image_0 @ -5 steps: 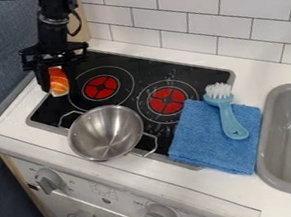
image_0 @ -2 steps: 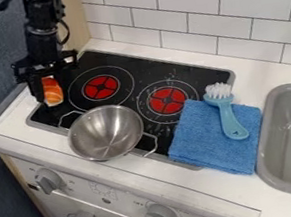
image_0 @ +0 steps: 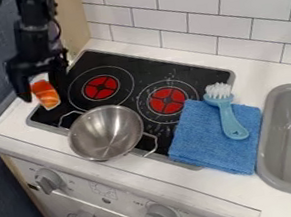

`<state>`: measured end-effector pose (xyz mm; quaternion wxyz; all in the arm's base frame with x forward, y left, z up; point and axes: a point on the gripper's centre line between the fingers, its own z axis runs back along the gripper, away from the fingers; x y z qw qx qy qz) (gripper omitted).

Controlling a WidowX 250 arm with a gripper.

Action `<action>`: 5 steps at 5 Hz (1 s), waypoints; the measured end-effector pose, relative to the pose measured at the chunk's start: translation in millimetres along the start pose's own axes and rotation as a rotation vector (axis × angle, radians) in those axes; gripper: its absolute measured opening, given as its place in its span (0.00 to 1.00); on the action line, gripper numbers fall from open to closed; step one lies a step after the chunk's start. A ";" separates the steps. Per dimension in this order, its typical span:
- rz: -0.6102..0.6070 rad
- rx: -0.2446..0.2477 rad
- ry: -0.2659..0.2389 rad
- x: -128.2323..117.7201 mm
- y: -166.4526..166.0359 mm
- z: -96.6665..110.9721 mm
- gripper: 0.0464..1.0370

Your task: Move the sushi in the bottom left corner of the burner

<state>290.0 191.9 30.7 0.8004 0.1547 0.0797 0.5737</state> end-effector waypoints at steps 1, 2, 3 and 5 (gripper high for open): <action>0.039 0.033 -0.051 -10.6 2.2 28.6 0.97; -0.023 -0.011 -0.105 -21.3 -5.7 47.9 0.96; -0.275 -0.094 -0.095 -41.1 -30.9 50.2 0.96; -0.786 -0.188 -0.091 -51.2 -84.7 65.3 0.96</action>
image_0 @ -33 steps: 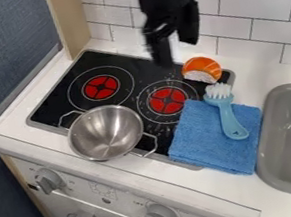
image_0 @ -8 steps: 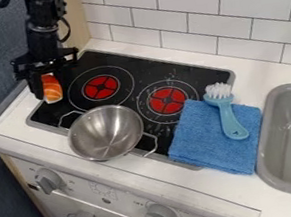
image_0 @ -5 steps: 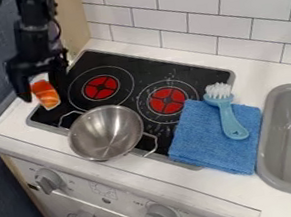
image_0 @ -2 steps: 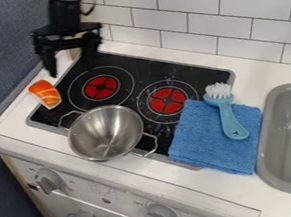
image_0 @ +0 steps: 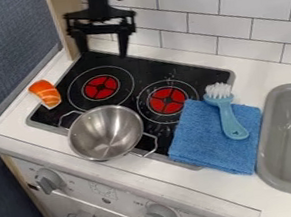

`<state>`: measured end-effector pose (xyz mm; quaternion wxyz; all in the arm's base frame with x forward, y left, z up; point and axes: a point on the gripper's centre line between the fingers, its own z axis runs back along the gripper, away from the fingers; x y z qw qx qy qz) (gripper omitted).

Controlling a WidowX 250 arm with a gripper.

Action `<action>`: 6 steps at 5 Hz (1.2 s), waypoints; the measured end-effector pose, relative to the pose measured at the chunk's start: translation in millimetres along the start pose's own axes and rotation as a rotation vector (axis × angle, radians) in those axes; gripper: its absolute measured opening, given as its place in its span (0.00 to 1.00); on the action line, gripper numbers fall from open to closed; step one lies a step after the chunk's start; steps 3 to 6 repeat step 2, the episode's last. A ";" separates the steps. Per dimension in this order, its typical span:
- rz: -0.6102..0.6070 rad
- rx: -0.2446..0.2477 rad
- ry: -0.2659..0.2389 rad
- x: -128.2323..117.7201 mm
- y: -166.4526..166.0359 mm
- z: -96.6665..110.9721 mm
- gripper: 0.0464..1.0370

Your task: Move the sushi in the bottom left corner of the burner

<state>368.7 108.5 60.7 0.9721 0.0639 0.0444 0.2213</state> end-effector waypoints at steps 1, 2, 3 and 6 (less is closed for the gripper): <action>-0.172 0.020 -0.010 18.5 -7.1 -3.9 0.96; -0.179 0.049 -0.063 29.9 -3.2 -2.1 0.96; -0.179 0.049 -0.063 29.9 -3.2 -2.1 0.96; -0.179 0.049 -0.063 29.9 -3.2 -2.1 0.96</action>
